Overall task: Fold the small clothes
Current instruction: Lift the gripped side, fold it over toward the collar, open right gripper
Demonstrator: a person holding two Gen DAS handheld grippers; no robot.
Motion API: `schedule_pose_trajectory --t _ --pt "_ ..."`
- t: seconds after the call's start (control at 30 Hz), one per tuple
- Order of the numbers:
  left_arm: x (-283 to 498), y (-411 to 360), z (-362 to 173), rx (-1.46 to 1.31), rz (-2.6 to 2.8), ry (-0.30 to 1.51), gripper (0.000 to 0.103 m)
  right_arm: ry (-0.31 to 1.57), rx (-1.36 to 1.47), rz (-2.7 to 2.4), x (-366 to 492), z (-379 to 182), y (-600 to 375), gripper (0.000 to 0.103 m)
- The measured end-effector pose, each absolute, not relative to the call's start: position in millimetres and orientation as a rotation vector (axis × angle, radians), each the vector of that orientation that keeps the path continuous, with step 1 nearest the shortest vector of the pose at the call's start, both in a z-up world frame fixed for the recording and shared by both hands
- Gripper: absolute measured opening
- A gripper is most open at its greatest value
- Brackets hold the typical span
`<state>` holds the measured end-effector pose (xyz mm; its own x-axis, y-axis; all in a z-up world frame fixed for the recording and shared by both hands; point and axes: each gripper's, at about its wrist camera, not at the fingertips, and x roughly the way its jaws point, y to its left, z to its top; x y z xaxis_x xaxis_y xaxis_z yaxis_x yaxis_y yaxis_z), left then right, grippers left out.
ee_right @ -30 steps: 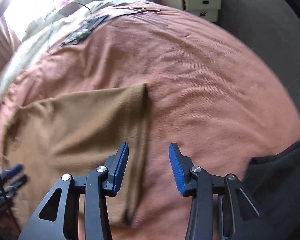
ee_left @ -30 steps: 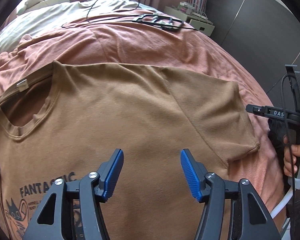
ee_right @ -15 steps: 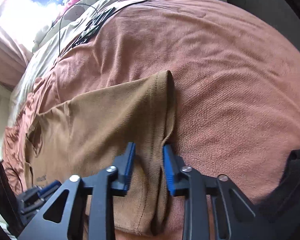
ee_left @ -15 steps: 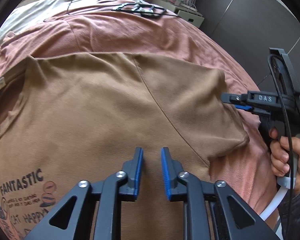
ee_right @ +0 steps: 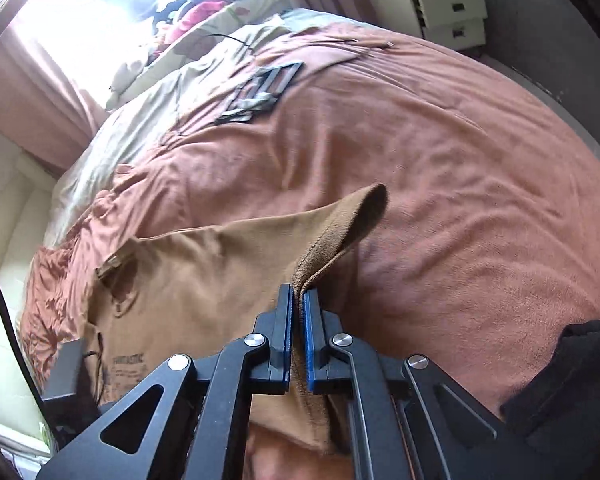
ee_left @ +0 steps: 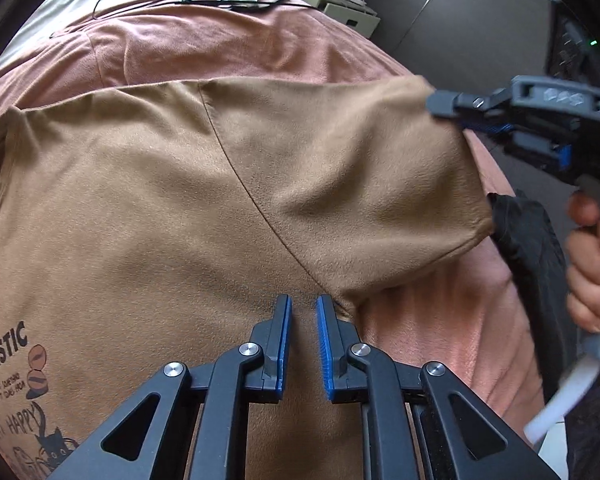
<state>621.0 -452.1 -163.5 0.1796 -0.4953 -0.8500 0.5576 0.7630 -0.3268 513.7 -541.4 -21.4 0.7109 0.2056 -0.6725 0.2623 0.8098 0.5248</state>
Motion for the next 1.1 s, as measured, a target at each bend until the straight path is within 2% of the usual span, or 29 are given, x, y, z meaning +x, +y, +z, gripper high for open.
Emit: schedule_pose_trajectory --t 0.33,1.1 --pt "625.2 -449.4 -163.8 -0.017 -0.75 1.204 0.014 0.772 0.608 0.018 510.0 7.1 -514.2 0.002" --pt "652.3 -289.8 -112.0 -0.104 -0.531 1.149 0.015 0.837 0.53 0.156 553.3 12.9 -411.3 0.002"
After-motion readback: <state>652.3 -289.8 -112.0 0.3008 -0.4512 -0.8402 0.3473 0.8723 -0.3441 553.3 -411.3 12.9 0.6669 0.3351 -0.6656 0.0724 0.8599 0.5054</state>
